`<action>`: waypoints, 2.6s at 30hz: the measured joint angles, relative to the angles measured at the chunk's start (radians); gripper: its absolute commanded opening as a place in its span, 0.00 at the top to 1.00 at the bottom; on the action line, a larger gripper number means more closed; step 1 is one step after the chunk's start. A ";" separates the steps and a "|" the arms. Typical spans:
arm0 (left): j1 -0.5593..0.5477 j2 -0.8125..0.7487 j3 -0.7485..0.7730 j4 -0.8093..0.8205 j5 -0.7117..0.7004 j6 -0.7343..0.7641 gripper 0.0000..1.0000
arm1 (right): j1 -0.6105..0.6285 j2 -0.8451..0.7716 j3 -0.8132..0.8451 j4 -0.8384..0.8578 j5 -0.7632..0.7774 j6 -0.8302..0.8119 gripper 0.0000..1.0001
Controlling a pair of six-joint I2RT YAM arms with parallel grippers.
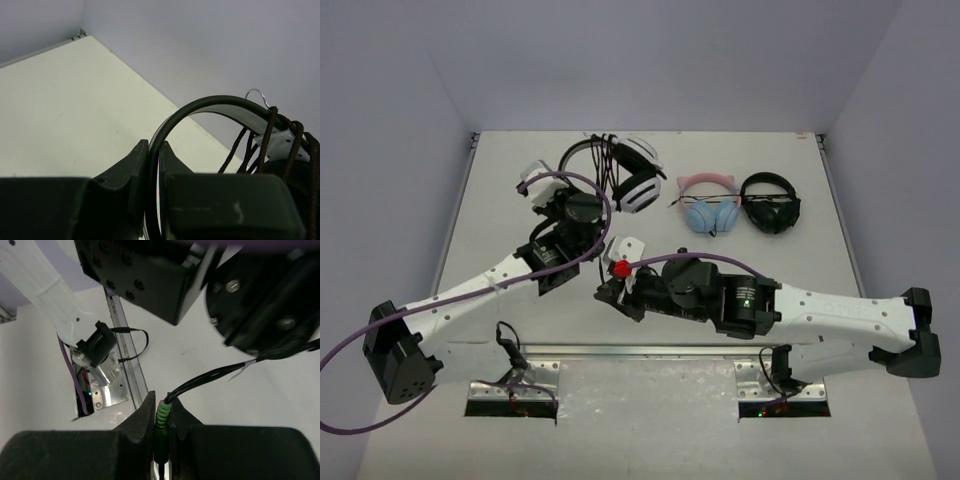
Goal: Wrap the headphones
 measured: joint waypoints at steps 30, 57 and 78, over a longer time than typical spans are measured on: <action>-0.003 -0.464 -0.797 0.367 0.914 0.232 1.00 | -0.506 0.076 0.017 -0.422 -0.089 -0.338 0.95; 0.294 0.018 -0.407 0.260 1.652 0.403 0.99 | -0.634 0.115 -0.185 -0.312 0.123 -0.458 0.43; 0.501 0.432 0.015 0.033 2.003 0.580 1.00 | -1.070 -0.027 -0.188 -0.496 0.034 -0.005 0.01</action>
